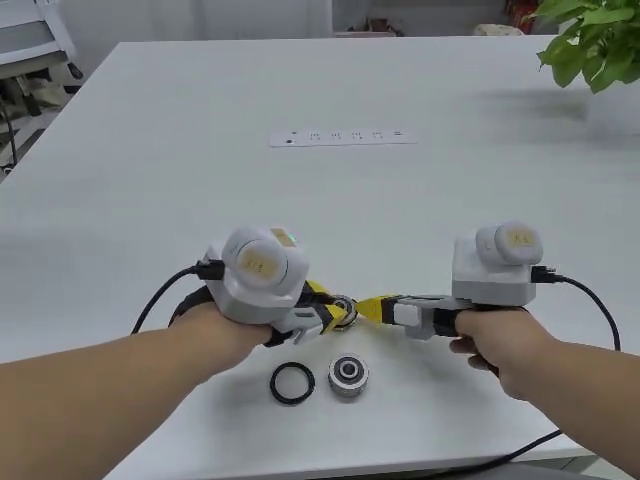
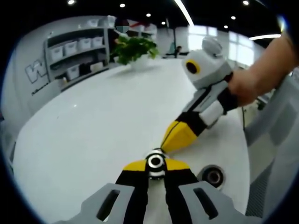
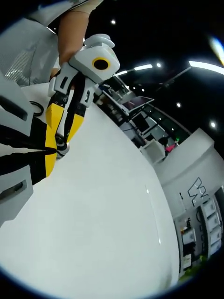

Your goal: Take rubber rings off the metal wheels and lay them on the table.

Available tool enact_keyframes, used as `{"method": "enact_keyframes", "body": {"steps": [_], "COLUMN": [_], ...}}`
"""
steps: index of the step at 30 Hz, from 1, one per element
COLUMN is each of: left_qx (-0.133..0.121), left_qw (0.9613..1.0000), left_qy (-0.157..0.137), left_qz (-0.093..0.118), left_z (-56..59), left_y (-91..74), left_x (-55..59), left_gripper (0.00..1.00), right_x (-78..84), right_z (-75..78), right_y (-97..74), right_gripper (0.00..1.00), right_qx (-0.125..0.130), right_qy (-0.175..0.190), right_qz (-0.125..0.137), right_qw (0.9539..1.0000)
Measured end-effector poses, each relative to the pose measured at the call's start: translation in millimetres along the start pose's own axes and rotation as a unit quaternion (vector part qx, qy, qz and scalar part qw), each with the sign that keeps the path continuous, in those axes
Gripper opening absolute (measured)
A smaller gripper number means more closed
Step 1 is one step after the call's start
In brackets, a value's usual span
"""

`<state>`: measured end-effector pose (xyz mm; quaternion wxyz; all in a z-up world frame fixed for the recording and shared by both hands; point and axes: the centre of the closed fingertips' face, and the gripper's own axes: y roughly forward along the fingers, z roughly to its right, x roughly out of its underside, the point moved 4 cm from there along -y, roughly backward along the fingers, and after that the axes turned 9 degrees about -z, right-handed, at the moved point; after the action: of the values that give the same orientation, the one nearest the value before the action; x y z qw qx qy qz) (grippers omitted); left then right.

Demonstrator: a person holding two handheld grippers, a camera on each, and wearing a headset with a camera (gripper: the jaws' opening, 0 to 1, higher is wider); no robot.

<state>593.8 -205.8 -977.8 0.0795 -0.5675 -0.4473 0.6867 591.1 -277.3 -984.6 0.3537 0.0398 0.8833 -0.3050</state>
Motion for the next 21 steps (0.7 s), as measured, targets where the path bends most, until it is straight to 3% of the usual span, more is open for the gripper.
{"method": "enact_keyframes", "body": {"steps": [10, 13, 14, 21], "left_qx": [0.000, -0.001, -0.001, -0.002], "left_qw": [1.0000, 1.0000, 1.0000, 1.0000], "left_qy": [0.000, 0.000, 0.000, -0.006], "left_qz": [-0.002, -0.002, -0.001, 0.001], "left_z": [1.2, 1.8, 1.8, 1.8], "left_y": [0.2, 0.2, 0.0, -0.6], "left_x": [0.4, 0.4, 0.4, -0.1], "left_gripper": [0.12, 0.12, 0.12, 0.12], "right_x": [-0.5, 0.2, -0.9, -1.8], "right_z": [-3.1, -13.9, -10.5, -11.8], "right_y": [1.8, 4.2, 3.7, 4.9], "right_gripper": [0.00, 0.00, 0.00, 0.00], "right_qx": [-0.017, -0.041, -0.026, -0.025], "right_qy": [-0.002, -0.001, -0.001, -0.017], "right_qz": [-0.002, -0.007, -0.005, -0.005], "right_qw": [0.9999, 0.9991, 0.9996, 0.9995]}}
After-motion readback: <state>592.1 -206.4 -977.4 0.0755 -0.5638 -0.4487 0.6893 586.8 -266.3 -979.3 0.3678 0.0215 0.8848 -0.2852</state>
